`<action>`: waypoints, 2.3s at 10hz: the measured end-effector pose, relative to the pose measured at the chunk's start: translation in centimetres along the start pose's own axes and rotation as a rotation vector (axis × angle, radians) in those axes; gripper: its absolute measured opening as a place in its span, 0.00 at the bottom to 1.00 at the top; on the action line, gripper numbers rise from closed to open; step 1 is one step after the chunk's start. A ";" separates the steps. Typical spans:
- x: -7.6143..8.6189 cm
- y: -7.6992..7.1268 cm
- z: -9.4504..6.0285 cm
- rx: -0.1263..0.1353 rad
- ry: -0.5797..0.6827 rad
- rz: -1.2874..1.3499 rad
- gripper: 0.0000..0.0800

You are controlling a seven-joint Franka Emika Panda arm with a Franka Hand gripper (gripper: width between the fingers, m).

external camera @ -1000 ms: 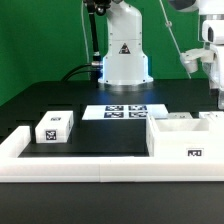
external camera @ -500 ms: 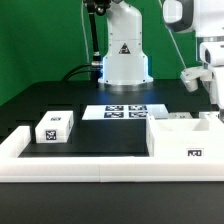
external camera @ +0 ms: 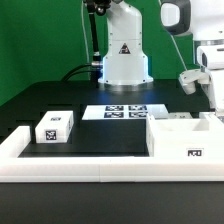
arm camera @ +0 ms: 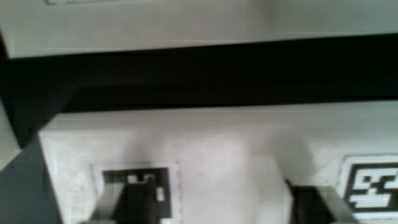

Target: Assemble cabinet

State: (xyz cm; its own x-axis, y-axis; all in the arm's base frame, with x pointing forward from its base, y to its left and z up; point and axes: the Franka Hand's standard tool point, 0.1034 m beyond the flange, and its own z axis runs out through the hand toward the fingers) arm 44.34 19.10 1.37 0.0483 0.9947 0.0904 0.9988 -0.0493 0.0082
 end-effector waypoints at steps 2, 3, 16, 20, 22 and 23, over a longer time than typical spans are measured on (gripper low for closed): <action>0.0 0.0 0.0 0.000 0.000 0.000 0.09; 0.0 0.0 0.0 0.000 0.000 0.000 0.09; -4.5 -0.5 -5.5 -0.007 -0.068 -0.035 0.08; -4.7 -0.5 -5.5 -0.001 -0.071 -0.038 0.08; -6.1 0.2 -6.2 0.013 -0.090 -0.026 0.08; -6.4 0.7 -6.4 0.018 -0.094 -0.018 0.08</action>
Offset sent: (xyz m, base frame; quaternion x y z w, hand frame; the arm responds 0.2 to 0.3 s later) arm 0.0000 0.0000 0.0000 0.0000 0.0000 0.0000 1.0000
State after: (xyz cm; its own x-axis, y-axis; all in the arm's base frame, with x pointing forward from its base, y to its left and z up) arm 44.63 12.16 7.17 0.0307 0.9995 -0.0039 0.9995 -0.0307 -0.0094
